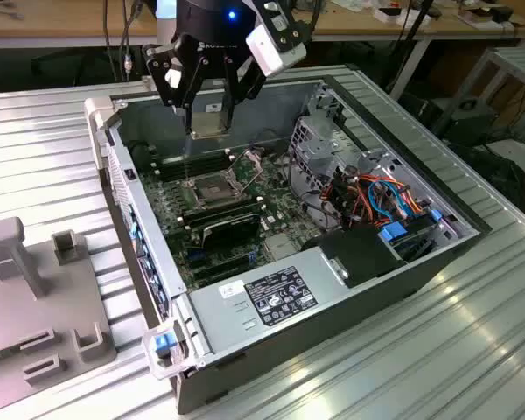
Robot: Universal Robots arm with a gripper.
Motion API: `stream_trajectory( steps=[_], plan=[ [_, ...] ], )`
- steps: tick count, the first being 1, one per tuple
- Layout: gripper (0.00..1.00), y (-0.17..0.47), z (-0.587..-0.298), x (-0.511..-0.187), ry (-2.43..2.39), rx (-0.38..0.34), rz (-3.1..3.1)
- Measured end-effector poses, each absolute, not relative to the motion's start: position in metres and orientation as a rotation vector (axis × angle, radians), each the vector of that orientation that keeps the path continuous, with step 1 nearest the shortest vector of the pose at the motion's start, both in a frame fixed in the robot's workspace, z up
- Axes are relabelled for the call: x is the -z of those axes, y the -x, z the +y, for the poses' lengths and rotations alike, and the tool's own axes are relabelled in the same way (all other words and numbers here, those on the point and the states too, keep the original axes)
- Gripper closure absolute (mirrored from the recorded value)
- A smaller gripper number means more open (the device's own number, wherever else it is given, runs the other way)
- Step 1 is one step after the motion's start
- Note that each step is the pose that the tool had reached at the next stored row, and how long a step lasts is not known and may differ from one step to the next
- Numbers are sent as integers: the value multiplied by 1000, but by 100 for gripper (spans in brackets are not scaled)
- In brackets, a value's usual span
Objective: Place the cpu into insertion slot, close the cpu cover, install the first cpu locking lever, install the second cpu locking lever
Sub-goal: 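Place the cpu into insertion slot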
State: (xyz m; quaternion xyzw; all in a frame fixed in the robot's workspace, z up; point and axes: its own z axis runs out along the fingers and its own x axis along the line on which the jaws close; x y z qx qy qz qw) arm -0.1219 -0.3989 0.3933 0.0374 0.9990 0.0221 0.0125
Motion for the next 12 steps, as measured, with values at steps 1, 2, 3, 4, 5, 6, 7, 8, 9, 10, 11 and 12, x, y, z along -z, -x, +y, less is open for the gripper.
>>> stream_trajectory(
  steps=[1,2,3,4,5,6,7,8,9,10,11,12],
  plan=[
    [46,122,-399,-393,-117,-69,3114],
    [46,122,-399,-393,-117,-69,3114],
    [46,122,-399,-393,-117,-69,3114],
    [46,122,-399,-393,-117,-69,3114],
    [46,122,-399,-393,-116,-69,3114],
    [46,122,-399,-393,-117,-69,3114],
    [46,122,-399,-393,-117,-69,3114],
    [46,122,-399,-393,-117,-69,3114],
    [46,122,-399,-393,-117,-69,3114],
    [46,122,-399,-393,-117,-69,3114],
    [46,122,-399,-393,-118,-68,3114],
    [46,122,-399,-393,-124,-68,3113]
  ],
)
